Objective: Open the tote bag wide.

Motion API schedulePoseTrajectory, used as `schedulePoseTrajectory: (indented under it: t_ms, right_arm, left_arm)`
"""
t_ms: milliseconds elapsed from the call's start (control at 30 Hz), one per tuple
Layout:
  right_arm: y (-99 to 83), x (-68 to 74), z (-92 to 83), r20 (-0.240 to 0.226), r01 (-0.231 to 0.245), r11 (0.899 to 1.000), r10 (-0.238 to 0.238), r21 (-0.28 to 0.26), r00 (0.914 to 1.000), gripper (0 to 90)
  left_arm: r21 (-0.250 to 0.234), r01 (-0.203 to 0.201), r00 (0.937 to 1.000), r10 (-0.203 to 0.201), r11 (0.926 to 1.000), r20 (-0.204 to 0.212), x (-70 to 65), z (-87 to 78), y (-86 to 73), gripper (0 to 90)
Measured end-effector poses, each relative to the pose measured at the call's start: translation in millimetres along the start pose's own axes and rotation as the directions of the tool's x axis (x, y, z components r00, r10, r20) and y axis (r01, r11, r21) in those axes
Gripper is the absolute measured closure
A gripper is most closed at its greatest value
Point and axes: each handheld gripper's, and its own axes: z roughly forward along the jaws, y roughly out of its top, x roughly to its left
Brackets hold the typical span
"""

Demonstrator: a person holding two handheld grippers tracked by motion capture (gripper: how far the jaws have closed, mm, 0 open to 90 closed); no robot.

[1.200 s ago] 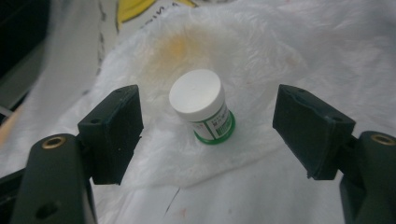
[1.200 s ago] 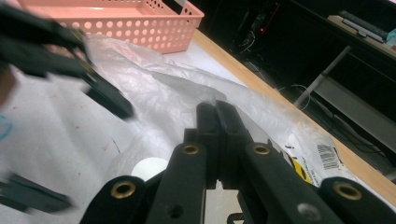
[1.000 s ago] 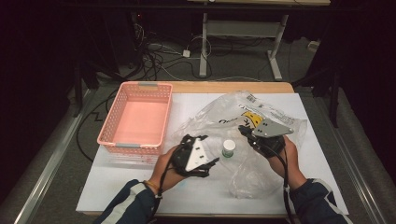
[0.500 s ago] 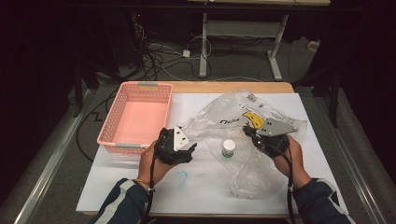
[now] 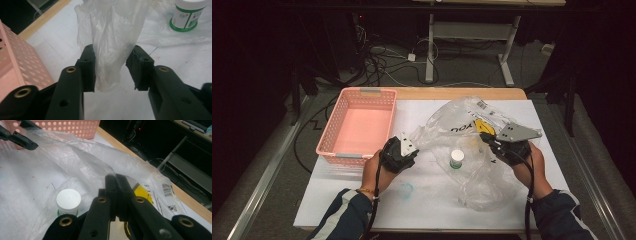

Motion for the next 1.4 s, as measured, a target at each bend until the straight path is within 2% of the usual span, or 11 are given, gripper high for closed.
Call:
schedulePoseTrajectory:
  t_ms: [267,500,667,767,900,933,1033,1067,1200,1300,1400]
  right_arm:
    - [-1.6,-1.4,0.6,0.0,-0.01,1.0,0.01,0.0,1.0,80.4]
    - [-0.1,14.6,-9.5,0.007,0.035,0.998,-0.035,-0.052,0.9994,54.1]
    - [-0.6,27.8,-31.7,0.012,0.026,0.993,-0.025,-0.111,0.9996,45.0]
    - [-1.4,42.6,-47.0,-0.034,0.04,0.989,-0.045,-0.141,0.9984,43.6]
    - [-14.7,73.1,-57.3,-0.126,0.074,0.99,-0.089,-0.118,0.9881,41.4]
    - [-25.8,87.8,-56.7,-0.184,0.097,0.992,-0.112,-0.086,0.9766,39.4]
    - [-37.0,99.3,-55.5,-0.223,0.108,0.993,-0.116,-0.05,0.9678,38.4]
    - [-47.5,106.7,-54.0,-0.276,0.1,0.995,-0.103,-0.024,0.9556,36.8]
    - [-58.4,112.9,-49.5,-0.297,0.091,0.996,-0.08,0.025,0.9515,29.6]
    - [-65.3,120.3,-40.9,-0.338,0.099,0.993,-0.072,0.066,0.9383,18.3]
    - [-65.5,122.6,-38.7,-0.359,0.102,0.992,-0.069,0.073,0.9306,18.0]
  left_arm:
    - [-0.019,0.012,0.9994,-0.011,0.9997,0.034,3.6,-2.4,-2.8,80.7]
    - [-0.014,0.001,0.999,0.0,0.9999,0.045,3.3,-3.5,-4.5,83.0]
    - [-0.016,-0.004,0.9989,0.004,0.9999,0.046,2.2,-4.3,-4.5,83.8]
    - [-0.01,-0.008,0.9989,0.008,0.9999,0.046,2.0,-4.6,-4.8,83.9]
    - [-0.008,-0.01,0.9989,0.01,0.9999,0.045,1.0,-4.7,-5.0,83.9]
    - [-0.007,-0.011,0.9989,0.011,0.9999,0.045,0.5,-4.5,-5.0,83.9]
    - [-0.008,-0.008,0.9989,0.008,0.9999,0.046,-1.1,-4.3,-4.8,83.9]
    - [-0.007,-0.01,0.9988,0.01,0.9999,0.047,-1.3,-4.3,-4.7,83.9]
    - [-0.006,-0.01,0.9988,0.01,0.9999,0.048,-2.1,-3.0,-4.0,83.9]
    - [-0.006,-0.016,0.9987,0.016,0.9999,0.049,-2.5,-2.7,-3.4,84.0]
    - [-0.007,-0.019,0.9987,0.019,0.9998,0.047,-2.3,-2.9,-3.1,83.9]
